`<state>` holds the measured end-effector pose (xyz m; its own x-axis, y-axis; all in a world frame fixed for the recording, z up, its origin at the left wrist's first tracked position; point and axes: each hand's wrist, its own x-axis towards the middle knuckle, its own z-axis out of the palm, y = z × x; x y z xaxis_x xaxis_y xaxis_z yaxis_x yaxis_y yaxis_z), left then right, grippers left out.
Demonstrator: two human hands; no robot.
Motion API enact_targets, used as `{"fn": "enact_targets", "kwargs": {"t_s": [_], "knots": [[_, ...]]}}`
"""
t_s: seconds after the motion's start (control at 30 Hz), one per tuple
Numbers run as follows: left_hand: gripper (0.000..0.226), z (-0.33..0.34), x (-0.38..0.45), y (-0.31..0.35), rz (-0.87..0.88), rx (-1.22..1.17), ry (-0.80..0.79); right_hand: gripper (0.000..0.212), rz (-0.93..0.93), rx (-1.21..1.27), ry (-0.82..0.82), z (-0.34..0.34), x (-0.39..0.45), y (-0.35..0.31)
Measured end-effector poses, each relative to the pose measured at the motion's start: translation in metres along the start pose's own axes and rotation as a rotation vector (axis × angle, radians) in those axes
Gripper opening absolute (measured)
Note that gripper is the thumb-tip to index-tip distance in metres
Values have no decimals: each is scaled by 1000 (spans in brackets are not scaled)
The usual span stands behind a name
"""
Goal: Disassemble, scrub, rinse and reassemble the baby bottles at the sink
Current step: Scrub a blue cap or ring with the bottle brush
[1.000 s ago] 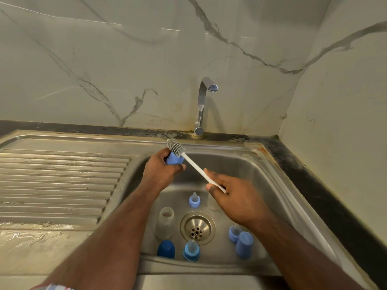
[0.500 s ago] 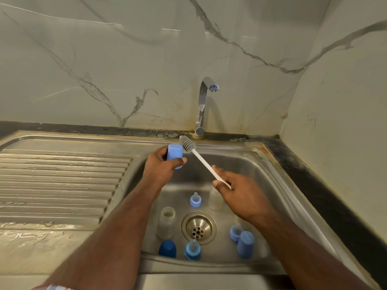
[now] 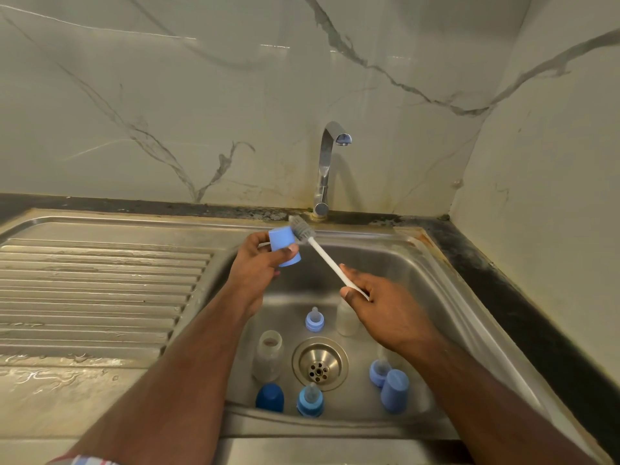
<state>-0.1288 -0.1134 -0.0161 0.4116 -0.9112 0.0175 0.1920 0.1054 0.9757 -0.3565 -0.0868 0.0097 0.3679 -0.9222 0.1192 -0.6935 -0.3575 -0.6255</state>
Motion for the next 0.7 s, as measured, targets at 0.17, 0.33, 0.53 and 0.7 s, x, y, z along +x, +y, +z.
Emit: {"fn": "enact_targets", "kwargs": {"t_s": [0.17, 0.33, 0.53, 0.7], "knots": [[32, -2, -2, 6, -25, -141, -53, 47, -17, 74, 35, 0, -1, 0], [21, -3, -4, 5, -49, -163, -130, 48, 19, 49, 12, 1, 1, 0], [27, -5, 0, -1, 17, -37, -148, 47, -19, 79, 34, 0, -3, -4], [44, -7, 6, -9, 121, 137, -123, 47, 11, 5, 21, -3, -1, -2]]}}
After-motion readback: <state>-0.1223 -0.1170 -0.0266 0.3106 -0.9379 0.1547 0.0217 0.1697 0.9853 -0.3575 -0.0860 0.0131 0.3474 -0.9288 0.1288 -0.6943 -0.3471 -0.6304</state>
